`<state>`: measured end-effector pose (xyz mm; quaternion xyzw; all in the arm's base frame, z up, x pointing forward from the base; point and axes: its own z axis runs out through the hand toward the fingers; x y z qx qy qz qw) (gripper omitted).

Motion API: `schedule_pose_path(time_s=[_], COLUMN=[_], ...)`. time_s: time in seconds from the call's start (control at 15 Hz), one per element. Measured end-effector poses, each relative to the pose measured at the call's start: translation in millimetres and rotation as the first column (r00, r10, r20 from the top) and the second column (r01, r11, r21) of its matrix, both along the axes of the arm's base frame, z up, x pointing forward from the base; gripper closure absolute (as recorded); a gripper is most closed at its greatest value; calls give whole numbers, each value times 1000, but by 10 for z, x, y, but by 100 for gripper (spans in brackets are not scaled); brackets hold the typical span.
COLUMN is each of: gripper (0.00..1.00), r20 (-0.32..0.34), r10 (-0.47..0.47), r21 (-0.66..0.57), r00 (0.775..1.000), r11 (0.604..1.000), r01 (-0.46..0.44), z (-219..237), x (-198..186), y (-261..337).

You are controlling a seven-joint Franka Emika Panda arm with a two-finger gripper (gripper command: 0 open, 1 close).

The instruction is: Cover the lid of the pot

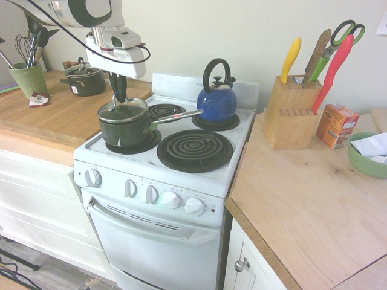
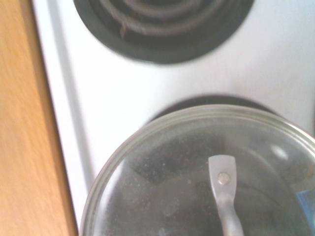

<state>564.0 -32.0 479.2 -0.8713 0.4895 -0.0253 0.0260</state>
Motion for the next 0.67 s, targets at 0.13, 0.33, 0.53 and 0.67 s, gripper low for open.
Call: schedule_pose_path(time_s=[0.13,0.33,0.53,0.67], gripper=[100,100,100,100], r20=[-2,-25,-44,-39], r10=[-1,-10,-12,-7], r21=[0,1,2,1], r00=[1000,1000,999,999], r11=[1000,1000,1000,1000], r01=[1,10,12,7], z=[27,-99,-219,-235], x=[7,25,-3,-46], y=[-4,-57,-101,-95])
